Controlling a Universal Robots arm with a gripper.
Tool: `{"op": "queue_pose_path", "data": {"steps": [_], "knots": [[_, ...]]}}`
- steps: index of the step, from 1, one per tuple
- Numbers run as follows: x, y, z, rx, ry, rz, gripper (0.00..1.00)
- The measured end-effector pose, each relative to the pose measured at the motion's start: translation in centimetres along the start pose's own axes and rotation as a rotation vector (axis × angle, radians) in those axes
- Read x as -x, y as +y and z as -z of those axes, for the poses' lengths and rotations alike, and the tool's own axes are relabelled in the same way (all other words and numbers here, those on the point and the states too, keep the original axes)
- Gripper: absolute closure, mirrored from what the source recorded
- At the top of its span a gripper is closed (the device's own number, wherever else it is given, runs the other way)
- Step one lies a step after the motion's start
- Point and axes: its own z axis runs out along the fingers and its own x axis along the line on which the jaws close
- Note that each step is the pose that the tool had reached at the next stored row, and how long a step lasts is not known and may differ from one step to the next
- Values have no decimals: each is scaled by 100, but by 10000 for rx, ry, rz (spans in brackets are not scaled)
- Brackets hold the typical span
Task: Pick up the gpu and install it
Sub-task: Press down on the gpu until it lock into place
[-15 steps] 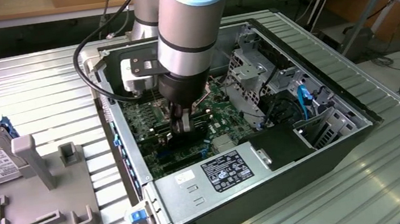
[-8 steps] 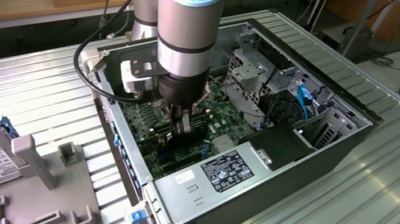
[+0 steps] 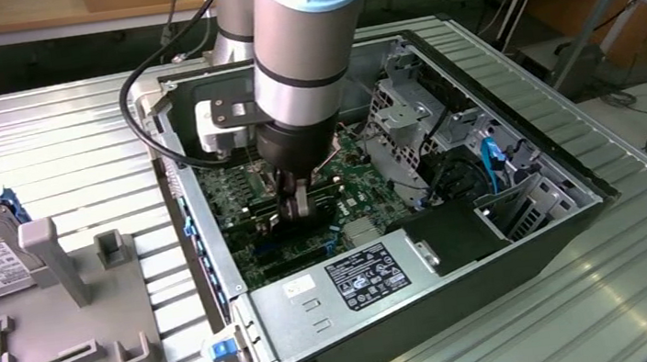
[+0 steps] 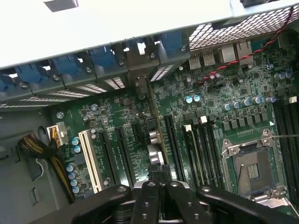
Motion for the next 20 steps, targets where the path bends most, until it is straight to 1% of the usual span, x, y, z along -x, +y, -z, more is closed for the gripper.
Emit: {"op": "queue_pose_path", "data": {"steps": [2, 5, 8, 9, 11, 14, 15, 17, 18, 20], "knots": [[-2, 3, -5, -29, 23, 3, 89], [0, 4, 8, -27, 15, 2, 89], [5, 5, 98, 42, 34, -1, 89], [7, 6, 144, 67, 41, -4, 89], [11, 6, 209, 94, 48, -5, 89], [16, 7, 298, 117, 54, -7, 89], [21, 8, 386, 142, 51, -7, 89], [28, 8, 495, 219, 61, -11, 89], [28, 8, 503, 232, 67, -12, 89], [29, 8, 502, 232, 62, -13, 89]]}}
